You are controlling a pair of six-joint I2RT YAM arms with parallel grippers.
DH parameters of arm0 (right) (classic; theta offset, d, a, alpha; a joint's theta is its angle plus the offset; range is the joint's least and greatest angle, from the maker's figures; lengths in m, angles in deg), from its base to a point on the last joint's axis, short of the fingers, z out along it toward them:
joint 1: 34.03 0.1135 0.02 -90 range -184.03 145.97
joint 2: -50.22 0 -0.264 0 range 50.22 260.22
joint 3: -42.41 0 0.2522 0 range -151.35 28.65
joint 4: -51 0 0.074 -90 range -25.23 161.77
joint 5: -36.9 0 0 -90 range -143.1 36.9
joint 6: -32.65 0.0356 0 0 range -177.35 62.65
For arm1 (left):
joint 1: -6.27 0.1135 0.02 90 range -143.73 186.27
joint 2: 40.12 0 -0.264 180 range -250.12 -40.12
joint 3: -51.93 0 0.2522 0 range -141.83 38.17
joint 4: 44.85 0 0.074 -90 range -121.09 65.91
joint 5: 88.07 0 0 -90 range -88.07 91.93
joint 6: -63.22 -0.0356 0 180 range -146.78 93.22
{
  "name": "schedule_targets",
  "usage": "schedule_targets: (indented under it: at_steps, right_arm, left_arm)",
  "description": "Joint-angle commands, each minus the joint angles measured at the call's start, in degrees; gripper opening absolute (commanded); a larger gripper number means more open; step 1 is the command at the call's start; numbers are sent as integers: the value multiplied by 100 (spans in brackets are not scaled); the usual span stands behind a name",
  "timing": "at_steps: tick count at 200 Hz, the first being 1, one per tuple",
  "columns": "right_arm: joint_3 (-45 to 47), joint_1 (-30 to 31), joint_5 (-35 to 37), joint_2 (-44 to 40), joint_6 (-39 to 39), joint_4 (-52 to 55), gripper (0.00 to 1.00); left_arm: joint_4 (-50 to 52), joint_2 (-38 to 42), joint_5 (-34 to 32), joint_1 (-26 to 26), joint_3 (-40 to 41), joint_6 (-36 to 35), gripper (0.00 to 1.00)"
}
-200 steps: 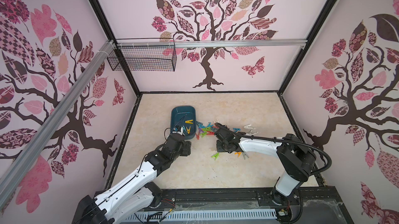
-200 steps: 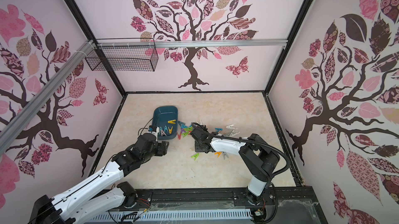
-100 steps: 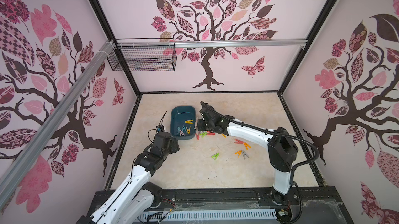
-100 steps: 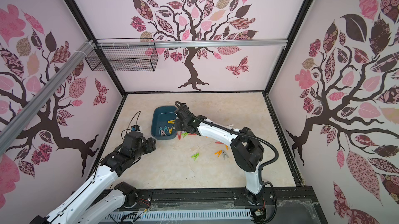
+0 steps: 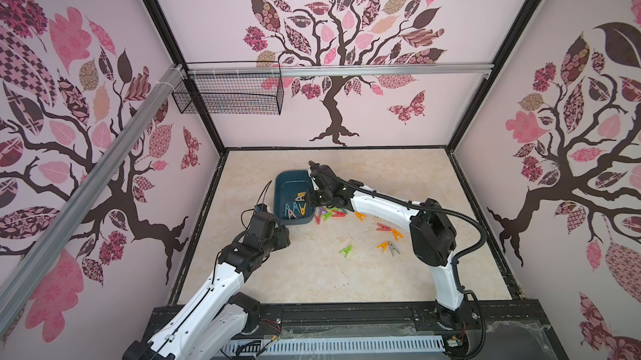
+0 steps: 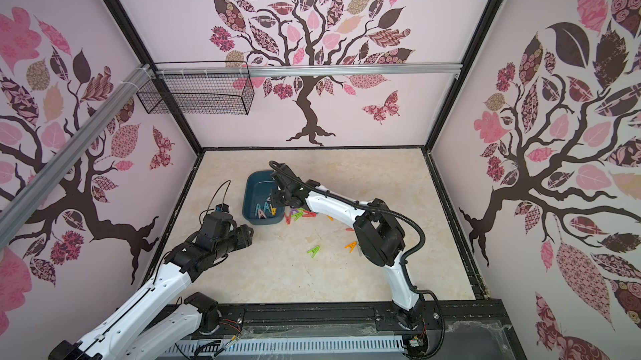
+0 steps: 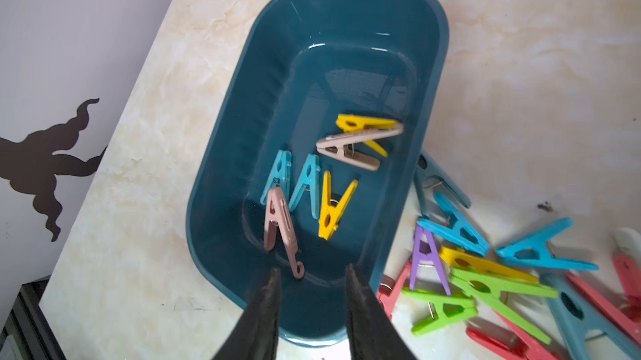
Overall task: Put the clothespins into the storage box
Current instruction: Place the clothespin in the storage box, then pick up the clothespin from the center of the board.
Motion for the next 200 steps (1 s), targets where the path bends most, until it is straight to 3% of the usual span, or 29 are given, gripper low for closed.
schedule_targets:
  at_steps: [1, 73, 98, 135, 200]
  right_arm:
    - [761, -53, 135, -971, 3, -53, 35]
    - [4186, -643, 284, -3724, 639, -144, 38]
    - [4896, -824, 436, -4361, 692, -212, 39]
    - [5095, -933, 546, -4533, 588, -53, 39]
    - [5325, -1076, 545, -4676, 538, -63, 40]
  left_arm:
    - [-236, -162, 189, -386, -59, -315, 61]
    - [-1434, -1482, 60, -2448, -250, -1329, 60]
    - [-1743, -2243, 304, -2714, -430, -1489, 58]
    - [-2002, -3273, 514, -2905, -768, -1722, 53]
    - [-2258, -3972, 674, -3015, -1062, -1888, 47]
